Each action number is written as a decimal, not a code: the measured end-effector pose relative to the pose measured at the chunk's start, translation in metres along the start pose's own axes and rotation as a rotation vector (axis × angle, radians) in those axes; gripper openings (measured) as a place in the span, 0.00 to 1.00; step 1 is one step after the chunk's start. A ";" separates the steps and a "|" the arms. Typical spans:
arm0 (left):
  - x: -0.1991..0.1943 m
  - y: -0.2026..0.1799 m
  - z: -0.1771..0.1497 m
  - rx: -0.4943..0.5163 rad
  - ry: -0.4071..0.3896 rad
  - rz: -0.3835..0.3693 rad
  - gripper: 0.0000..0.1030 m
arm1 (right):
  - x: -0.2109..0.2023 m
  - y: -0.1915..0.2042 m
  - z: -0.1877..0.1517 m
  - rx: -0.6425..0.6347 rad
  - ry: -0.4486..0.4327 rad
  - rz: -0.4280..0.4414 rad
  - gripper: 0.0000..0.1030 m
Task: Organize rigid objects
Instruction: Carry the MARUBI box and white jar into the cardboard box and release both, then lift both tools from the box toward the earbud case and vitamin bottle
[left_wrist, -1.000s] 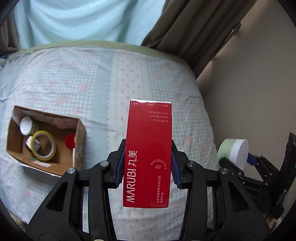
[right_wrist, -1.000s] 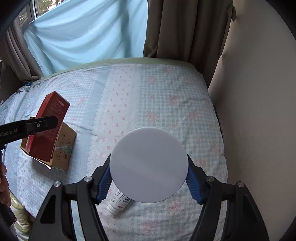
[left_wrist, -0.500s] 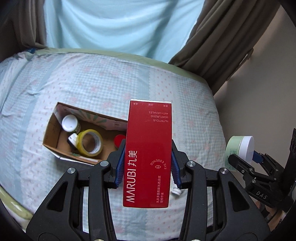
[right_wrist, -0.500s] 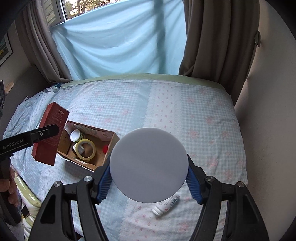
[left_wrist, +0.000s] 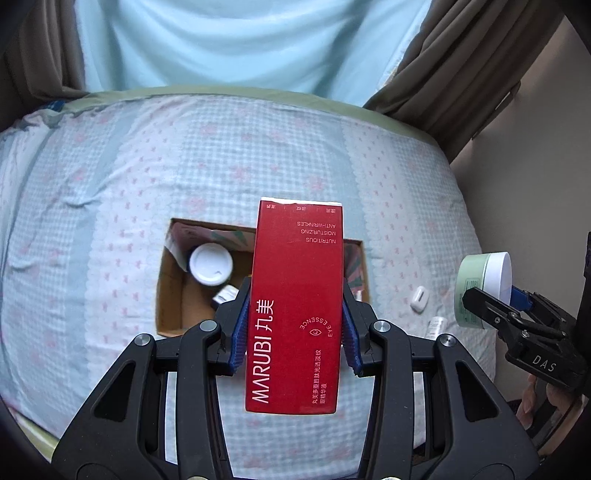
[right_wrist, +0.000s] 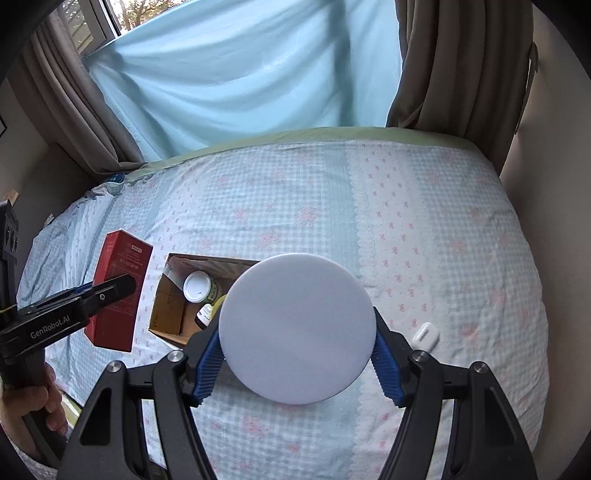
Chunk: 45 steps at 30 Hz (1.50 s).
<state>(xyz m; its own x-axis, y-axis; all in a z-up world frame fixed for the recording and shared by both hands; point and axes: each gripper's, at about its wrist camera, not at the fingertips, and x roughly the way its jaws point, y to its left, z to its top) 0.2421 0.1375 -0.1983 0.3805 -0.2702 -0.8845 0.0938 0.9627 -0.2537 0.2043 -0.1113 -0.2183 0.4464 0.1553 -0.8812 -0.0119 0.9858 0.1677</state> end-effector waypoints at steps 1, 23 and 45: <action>0.005 0.011 0.002 0.001 0.010 0.001 0.37 | 0.009 0.008 -0.001 0.021 0.013 0.003 0.64; 0.145 0.112 -0.018 -0.012 0.232 0.055 0.37 | 0.191 0.059 -0.001 0.065 0.291 -0.005 0.64; 0.154 0.111 -0.022 0.033 0.196 0.080 1.00 | 0.220 0.037 0.009 0.163 0.262 0.048 1.00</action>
<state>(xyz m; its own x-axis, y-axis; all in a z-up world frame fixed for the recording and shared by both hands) 0.2912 0.2028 -0.3711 0.2023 -0.1869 -0.9613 0.1020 0.9803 -0.1691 0.3102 -0.0417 -0.4021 0.2028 0.2333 -0.9510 0.1256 0.9570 0.2615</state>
